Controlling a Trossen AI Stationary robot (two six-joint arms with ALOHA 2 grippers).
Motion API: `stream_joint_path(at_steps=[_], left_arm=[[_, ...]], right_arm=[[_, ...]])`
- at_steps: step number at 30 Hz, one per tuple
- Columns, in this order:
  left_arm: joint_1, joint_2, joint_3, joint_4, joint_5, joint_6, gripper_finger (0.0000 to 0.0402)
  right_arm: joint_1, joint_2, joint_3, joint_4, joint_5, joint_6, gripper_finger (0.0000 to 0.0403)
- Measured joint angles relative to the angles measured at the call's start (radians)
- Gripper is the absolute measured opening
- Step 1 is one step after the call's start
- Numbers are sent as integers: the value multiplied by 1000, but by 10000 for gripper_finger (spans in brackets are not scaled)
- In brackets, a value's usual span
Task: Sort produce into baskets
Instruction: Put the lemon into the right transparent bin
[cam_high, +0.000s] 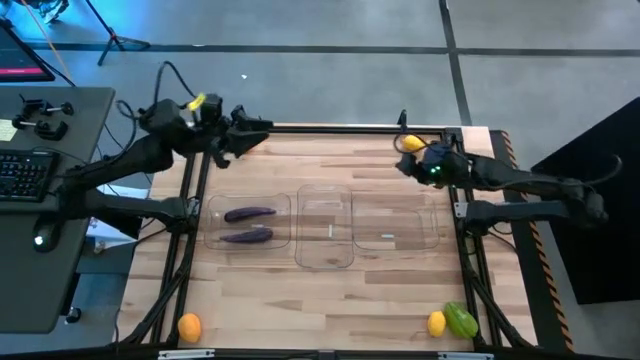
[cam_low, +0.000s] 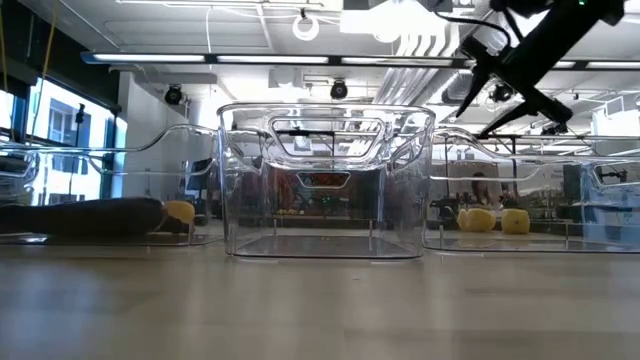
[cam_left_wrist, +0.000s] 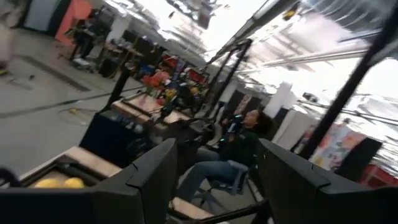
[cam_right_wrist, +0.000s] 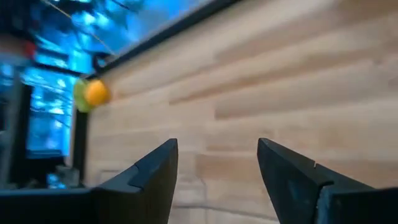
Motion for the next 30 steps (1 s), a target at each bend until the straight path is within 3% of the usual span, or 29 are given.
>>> stream_joint_path(at_steps=[3,7,12,15,19,22,25,30], left_arm=[[0,40,0,-38,-62,0,207],[5,89,0,-134,-103,18,207],[75,135,0,-169,-121,102,207],[160,146,0,-178,-121,131,207],[293,142,0,-229,-78,169,207],[388,142,0,-288,7,185,207],[464,142,0,-343,91,221,207],[527,142,0,-371,126,290,207]], right_arm=[[1,-16,-32,131,-17,-84,211],[-8,49,-11,143,-35,-136,211],[-97,242,110,-100,-33,-129,211],[-173,375,200,-270,34,-136,211],[-263,515,261,-407,82,-94,211],[-305,577,264,-402,12,-177,211],[-325,611,264,-409,-16,-200,211],[-347,629,264,-425,-14,-149,211]])
